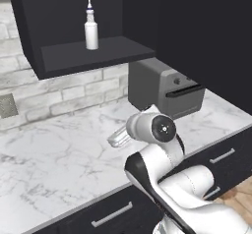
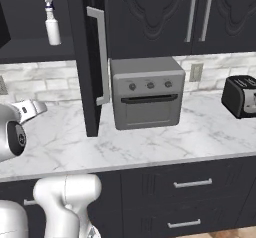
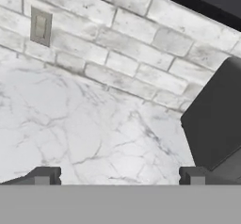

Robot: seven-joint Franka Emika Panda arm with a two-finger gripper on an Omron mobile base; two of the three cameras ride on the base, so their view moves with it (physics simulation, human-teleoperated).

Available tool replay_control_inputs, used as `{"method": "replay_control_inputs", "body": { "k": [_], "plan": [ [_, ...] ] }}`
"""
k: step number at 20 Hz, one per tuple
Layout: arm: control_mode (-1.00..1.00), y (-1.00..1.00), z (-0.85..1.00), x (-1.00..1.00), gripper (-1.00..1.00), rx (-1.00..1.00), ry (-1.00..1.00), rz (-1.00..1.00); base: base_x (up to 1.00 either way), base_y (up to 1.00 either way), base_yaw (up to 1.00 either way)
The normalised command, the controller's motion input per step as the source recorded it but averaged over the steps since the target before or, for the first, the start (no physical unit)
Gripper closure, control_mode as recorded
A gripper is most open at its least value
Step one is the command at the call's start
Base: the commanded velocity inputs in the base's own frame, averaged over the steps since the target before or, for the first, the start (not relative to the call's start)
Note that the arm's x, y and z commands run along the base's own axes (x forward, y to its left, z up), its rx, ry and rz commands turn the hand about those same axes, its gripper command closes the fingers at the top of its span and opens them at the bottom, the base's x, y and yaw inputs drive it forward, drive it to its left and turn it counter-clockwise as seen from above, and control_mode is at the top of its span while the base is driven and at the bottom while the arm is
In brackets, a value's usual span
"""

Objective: Move the cutting board and knife to the sink. Then move spray from the cabinet to the counter.

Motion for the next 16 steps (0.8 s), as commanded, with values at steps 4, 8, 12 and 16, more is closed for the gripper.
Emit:
{"method": "replay_control_inputs", "body": {
  "k": [4, 8, 12, 16],
  "plan": [
    [-1.0, 0.0, 1.0, 0.0, -1.0, 0.17, 0.04, -0.14, 0.0, 0.0, 0.0],
    [-1.0, 0.0, 1.0, -0.01, -1.0, 0.29, 0.03, -0.14, 0.0, 0.0, 0.0],
    [-1.0, 0.0, 0.99, -0.12, -1.0, 0.33, 0.0, -0.16, 0.0, 0.0, 0.0],
    [-1.0, -0.01, 0.73, -0.14, -1.0, 0.35, 0.0, -0.11, 0.0, 0.0, 0.0]
  ]
}}
